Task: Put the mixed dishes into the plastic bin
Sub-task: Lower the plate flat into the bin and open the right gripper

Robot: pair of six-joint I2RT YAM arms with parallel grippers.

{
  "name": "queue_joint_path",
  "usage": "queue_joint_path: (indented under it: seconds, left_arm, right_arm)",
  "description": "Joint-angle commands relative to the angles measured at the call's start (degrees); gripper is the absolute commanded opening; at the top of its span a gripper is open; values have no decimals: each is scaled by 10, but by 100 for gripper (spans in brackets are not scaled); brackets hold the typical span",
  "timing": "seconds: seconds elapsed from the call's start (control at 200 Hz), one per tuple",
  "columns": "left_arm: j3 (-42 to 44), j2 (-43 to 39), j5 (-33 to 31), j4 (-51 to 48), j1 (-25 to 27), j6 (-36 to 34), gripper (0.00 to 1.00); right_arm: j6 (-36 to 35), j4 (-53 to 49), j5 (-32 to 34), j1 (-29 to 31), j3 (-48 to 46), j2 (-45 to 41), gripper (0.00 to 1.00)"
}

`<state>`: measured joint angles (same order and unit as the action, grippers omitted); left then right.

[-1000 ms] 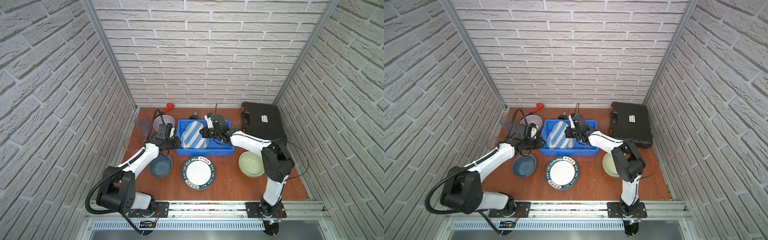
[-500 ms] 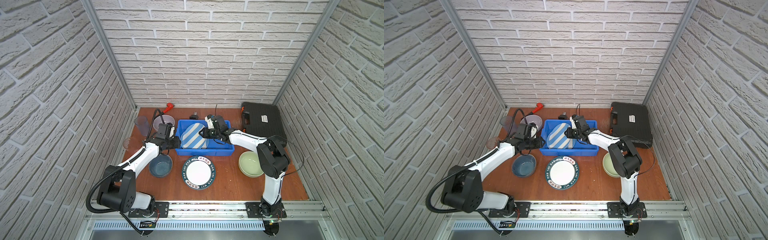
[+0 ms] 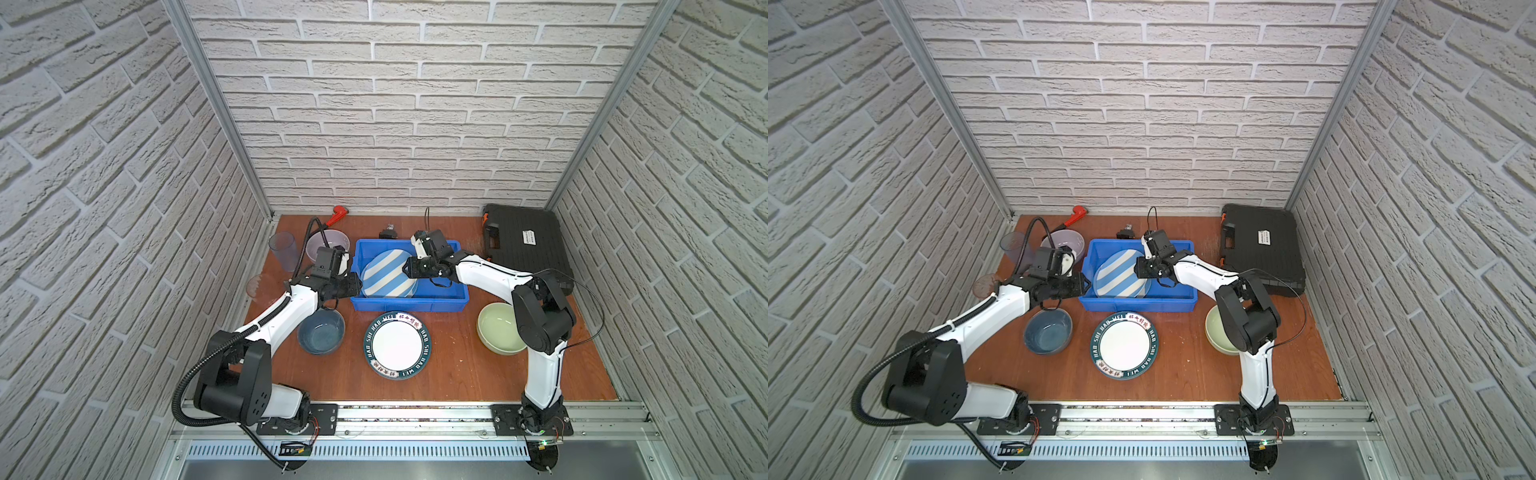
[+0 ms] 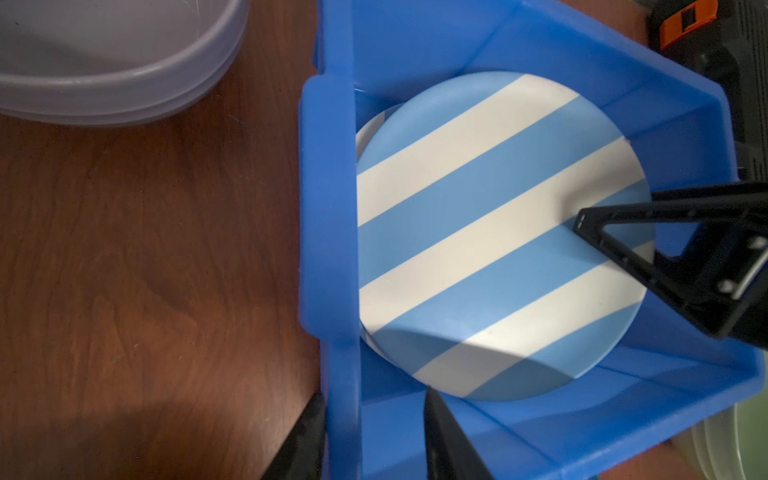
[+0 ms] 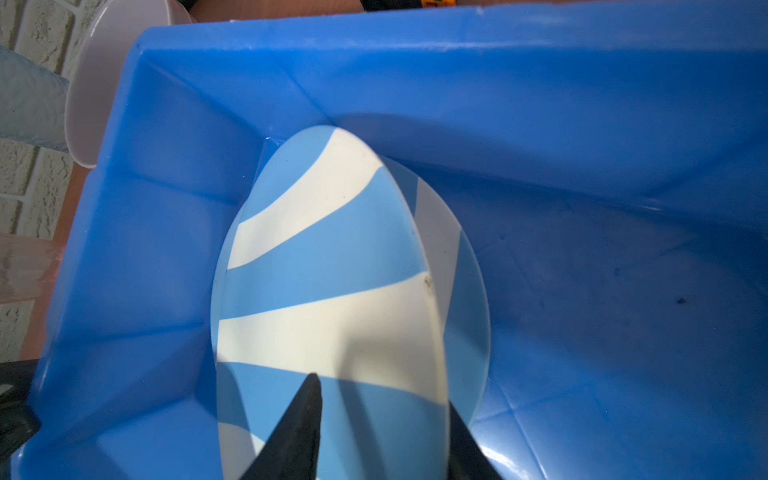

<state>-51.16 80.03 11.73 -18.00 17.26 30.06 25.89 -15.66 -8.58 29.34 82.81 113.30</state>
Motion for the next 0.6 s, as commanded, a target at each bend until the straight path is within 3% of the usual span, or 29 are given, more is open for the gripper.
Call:
queue_joint_path:
  seconds: [0.0,0.595]
  left_arm:
    - [-9,2,15,16,-2,0,40]
    - [-6,0,22,17,-2,2,40]
  right_arm:
    - [-24,-38,25,1,25,19,41]
    - [-33,-96,47,1,59,66,51]
